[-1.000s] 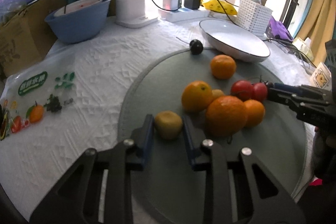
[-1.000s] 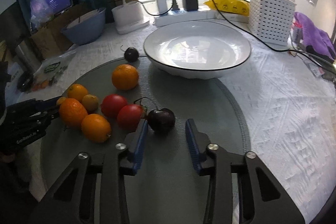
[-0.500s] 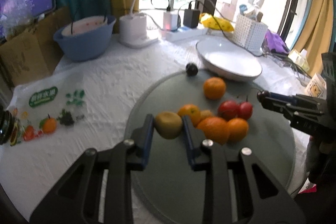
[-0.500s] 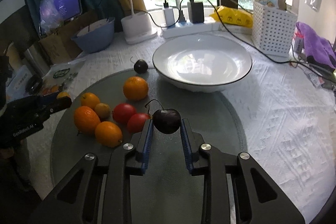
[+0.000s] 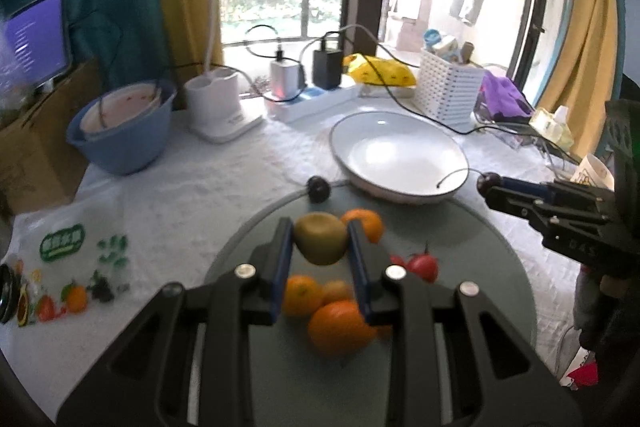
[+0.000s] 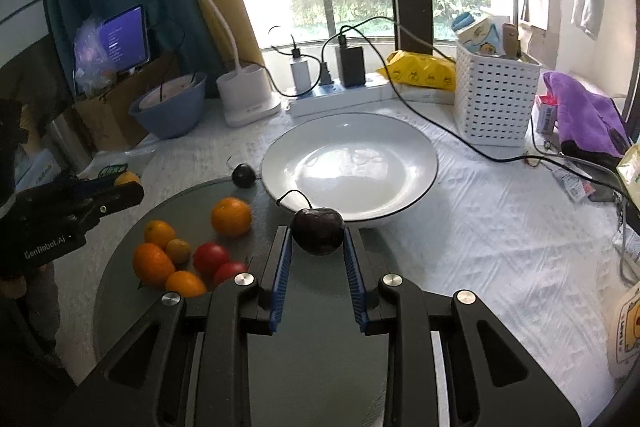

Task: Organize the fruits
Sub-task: 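Carry the cherry with the right gripper while the left carries the yellow fruit, releasing both onto the white plate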

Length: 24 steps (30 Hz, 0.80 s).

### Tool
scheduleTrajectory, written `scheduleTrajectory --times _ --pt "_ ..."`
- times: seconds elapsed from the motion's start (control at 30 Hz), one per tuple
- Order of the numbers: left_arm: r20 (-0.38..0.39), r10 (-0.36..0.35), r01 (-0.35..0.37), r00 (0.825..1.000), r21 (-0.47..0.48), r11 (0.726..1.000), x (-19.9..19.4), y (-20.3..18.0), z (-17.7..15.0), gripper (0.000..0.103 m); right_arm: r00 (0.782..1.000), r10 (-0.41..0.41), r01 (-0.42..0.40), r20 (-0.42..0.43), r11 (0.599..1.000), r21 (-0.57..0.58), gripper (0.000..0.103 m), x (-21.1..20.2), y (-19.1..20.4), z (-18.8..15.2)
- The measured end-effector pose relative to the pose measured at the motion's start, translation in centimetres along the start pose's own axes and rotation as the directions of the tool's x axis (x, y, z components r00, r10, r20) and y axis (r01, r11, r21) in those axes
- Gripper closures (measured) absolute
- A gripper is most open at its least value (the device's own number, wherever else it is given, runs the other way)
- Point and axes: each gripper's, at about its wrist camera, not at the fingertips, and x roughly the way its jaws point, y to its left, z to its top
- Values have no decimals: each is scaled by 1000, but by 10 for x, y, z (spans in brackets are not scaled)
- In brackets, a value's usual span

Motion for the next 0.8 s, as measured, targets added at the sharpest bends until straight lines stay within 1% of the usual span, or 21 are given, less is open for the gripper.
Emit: scheduleTrajectory --times 0.3,0.57,0.8 --pt "-18 -61 61 998 43 997 31 -30 21 74 1000 5 -5 0 1000 24 74 14 -22 8" --pt "-46 -83 86 995 59 995 60 -45 35 74 1000 28 -28 -10 999 26 74 30 -30 15" --pt "-88 -101 107 991 61 992 83 -55 42 74 999 43 -42 -26 999 29 74 39 -32 14"
